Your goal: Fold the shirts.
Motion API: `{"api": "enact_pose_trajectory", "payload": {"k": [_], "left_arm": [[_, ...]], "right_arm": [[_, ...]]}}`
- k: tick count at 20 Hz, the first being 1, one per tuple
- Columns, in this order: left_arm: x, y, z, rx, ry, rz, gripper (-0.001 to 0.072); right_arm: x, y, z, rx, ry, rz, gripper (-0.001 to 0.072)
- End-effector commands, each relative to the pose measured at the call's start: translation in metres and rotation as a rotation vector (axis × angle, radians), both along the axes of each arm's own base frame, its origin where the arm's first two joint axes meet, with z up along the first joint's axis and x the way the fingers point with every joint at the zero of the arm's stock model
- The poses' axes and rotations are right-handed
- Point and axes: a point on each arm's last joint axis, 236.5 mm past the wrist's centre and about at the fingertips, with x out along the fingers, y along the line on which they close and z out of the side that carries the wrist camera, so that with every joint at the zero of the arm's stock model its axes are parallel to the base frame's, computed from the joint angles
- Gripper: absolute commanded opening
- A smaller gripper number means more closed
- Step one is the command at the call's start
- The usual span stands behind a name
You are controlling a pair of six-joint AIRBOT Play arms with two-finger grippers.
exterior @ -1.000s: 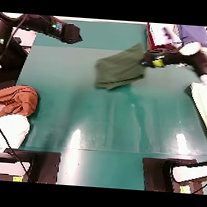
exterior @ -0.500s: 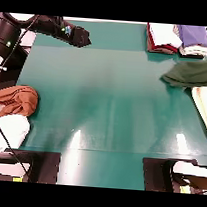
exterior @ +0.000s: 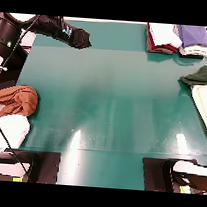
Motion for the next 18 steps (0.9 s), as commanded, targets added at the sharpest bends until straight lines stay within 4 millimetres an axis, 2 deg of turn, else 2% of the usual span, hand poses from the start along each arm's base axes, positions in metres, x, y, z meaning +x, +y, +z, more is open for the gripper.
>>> {"api": "enact_pose_trajectory", "payload": {"k": [1, 5, 8, 10, 13, 16, 18], "left_arm": [[-0.002, 0.0, -0.002, 0.005, 0.009, -0.005, 0.0032], [-0.002, 0.0, -0.002, 0.006, 0.011, -0.006, 0.0032], [-0.006, 0.001, -0.006, 0.018, 0.025, -0.013, 0.0032], [-0.007, 0.001, -0.007, 0.024, 0.03, -0.017, 0.0032], [-0.007, 0.001, -0.007, 0.027, 0.026, -0.021, 0.0032], [-0.007, 0.001, -0.007, 0.028, 0.026, -0.021, 0.0032], [-0.007, 0.001, -0.007, 0.035, 0.016, -0.031, 0.0033]], "right_arm": [[0.003, -0.007, 0.039, -0.069, -0.067, -0.004, 0.0019], [-0.002, -0.002, 0.061, -0.094, -0.068, 0.014, 0.0019], [-0.019, -0.005, 0.061, -0.084, -0.048, -0.004, 0.002], [-0.039, -0.014, 0.055, -0.073, -0.034, -0.047, 0.0019], [-0.08, -0.023, 0.03, -0.029, 0.013, -0.122, 0.0019], [-0.125, -0.024, -0.008, 0.012, 0.101, -0.178, 0.002], [-0.165, -0.023, -0.042, 0.018, 0.218, -0.227, 0.002]]}}
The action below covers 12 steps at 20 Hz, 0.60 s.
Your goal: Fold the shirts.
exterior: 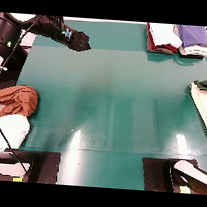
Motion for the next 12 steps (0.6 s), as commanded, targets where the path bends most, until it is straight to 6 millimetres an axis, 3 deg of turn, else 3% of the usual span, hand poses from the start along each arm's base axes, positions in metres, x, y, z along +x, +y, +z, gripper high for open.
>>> {"api": "enact_pose_trajectory", "payload": {"k": [1, 4, 5, 7, 9, 11, 12], "left_arm": [[0.0, 0.0, 0.0, 0.014, -0.015, -0.018, 0.0032], [-0.002, 0.0, -0.002, 0.017, -0.009, -0.021, 0.0032], [-0.002, 0.0, -0.002, 0.019, -0.006, -0.023, 0.0032], [-0.003, 0.0, -0.003, 0.025, -0.011, -0.031, 0.0032], [-0.003, 0.0, -0.003, 0.028, -0.015, -0.035, 0.0033], [-0.003, 0.0, -0.002, 0.028, -0.015, -0.035, 0.0032], [-0.003, 0.0, -0.002, 0.028, -0.015, -0.035, 0.0033]], "right_arm": [[-0.063, 0.005, -0.052, 0.039, 0.161, -0.077, 0.0021], [-0.1, 0.012, -0.081, 0.087, 0.207, -0.145, 0.0032], [-0.11, 0.013, -0.087, 0.098, 0.212, -0.167, 0.0086], [-0.13, 0.011, -0.096, 0.116, 0.218, -0.223, 0.0278], [-0.148, 0.003, -0.097, 0.128, 0.214, -0.279, 0.0398], [-0.153, 0.001, -0.093, 0.139, 0.2, -0.299, 0.0497], [-0.144, 0.004, -0.087, 0.145, 0.173, -0.282, 0.05]]}}
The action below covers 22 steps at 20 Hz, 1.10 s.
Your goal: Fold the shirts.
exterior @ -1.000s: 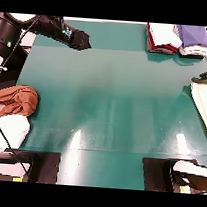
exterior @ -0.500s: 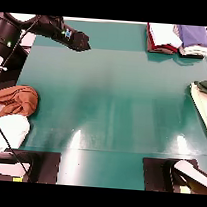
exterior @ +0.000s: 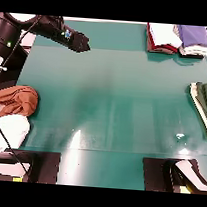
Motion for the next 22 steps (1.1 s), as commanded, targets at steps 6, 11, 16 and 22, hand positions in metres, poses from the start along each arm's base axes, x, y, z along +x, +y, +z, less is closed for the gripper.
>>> {"api": "enact_pose_trajectory", "payload": {"k": [6, 11, 16, 22], "left_arm": [[0.0, -0.001, 0.0, 0.0, -0.005, -0.002, 0.0033], [0.002, -0.001, 0.002, -0.005, -0.012, 0.002, 0.0033], [0.01, -0.002, 0.009, -0.026, -0.048, 0.02, 0.0033], [0.021, -0.003, 0.02, -0.057, -0.099, 0.047, 0.0033]], "right_arm": [[0.14, 0.113, 0.073, 0.104, -0.349, 0.379, 0.0499], [0.196, 0.287, 0.08, 0.194, -0.356, 0.864, 0.0498], [0.194, 0.402, 0.091, 0.216, -0.393, 1.155, 0.038], [0.179, 0.446, 0.091, 0.244, -0.388, 1.273, 0.0021]]}}
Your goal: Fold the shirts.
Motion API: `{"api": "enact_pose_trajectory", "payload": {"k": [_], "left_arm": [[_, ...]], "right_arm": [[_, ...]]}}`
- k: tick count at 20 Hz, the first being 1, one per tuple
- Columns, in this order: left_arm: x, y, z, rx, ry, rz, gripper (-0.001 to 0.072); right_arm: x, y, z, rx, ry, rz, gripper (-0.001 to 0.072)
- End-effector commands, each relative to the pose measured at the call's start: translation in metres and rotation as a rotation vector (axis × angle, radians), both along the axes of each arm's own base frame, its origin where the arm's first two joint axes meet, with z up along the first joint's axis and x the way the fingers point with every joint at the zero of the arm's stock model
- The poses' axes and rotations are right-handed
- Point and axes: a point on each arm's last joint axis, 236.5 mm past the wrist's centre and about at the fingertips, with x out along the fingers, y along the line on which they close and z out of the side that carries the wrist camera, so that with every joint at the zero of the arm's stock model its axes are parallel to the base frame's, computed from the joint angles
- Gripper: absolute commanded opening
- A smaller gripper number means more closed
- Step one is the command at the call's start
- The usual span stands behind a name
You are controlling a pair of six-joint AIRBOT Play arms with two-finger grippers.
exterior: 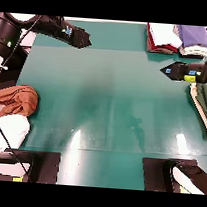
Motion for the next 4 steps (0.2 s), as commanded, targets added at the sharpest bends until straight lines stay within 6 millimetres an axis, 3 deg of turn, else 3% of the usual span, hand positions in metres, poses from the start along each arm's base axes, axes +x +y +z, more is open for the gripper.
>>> {"api": "enact_pose_trajectory", "payload": {"k": [1, 4], "left_arm": [[0.0078, -0.001, 0.0079, -0.023, -0.037, 0.019, 0.0033], [0.0139, -0.0013, 0.0145, -0.041, -0.067, 0.034, 0.0033]], "right_arm": [[-0.0074, 0.0224, 0.0021, 0.006, -0.007, 0.059, 0.0021], [-0.0118, 0.0237, -0.0012, 0.002, 0.012, 0.072, 0.0021]]}}
